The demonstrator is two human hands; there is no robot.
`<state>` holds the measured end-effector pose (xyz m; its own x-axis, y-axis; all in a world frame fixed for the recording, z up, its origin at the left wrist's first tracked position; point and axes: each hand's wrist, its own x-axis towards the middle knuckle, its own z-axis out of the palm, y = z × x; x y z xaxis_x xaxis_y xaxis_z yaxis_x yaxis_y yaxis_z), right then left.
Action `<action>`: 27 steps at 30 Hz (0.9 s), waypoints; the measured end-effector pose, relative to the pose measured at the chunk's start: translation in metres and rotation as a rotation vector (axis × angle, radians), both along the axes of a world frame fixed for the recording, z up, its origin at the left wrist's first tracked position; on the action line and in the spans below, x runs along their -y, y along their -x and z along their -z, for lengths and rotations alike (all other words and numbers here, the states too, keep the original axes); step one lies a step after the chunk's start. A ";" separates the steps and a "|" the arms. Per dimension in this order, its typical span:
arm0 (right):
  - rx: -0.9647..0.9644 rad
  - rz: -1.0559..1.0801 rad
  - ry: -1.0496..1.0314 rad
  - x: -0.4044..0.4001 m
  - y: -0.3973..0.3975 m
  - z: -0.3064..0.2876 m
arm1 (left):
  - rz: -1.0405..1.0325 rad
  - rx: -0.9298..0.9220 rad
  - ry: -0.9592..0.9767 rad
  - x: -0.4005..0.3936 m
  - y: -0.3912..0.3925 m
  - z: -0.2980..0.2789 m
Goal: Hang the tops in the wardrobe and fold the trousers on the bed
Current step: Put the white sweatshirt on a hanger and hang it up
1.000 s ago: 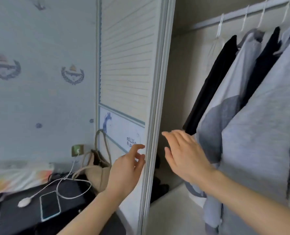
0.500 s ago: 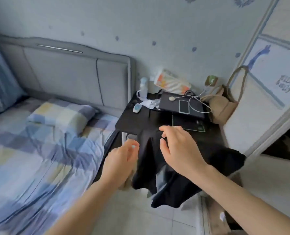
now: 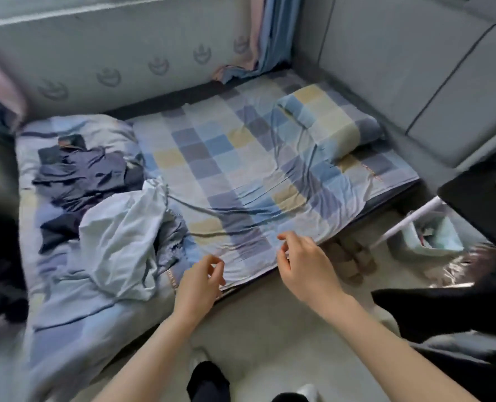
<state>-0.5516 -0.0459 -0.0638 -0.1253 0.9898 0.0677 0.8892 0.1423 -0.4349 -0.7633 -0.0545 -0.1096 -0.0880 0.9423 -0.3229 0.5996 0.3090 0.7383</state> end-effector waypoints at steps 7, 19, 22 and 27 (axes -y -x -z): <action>-0.033 -0.142 0.309 -0.077 0.166 0.073 | -0.204 -0.073 0.286 -0.010 0.191 0.073; -0.252 0.047 0.964 -0.229 0.332 0.212 | -0.653 0.082 0.562 -0.080 0.311 0.204; -0.354 0.229 1.214 -0.256 0.361 0.266 | -0.743 0.027 0.593 -0.096 0.316 0.253; -0.294 0.220 1.411 -0.265 0.400 0.338 | -0.824 -0.013 0.523 -0.109 0.315 0.305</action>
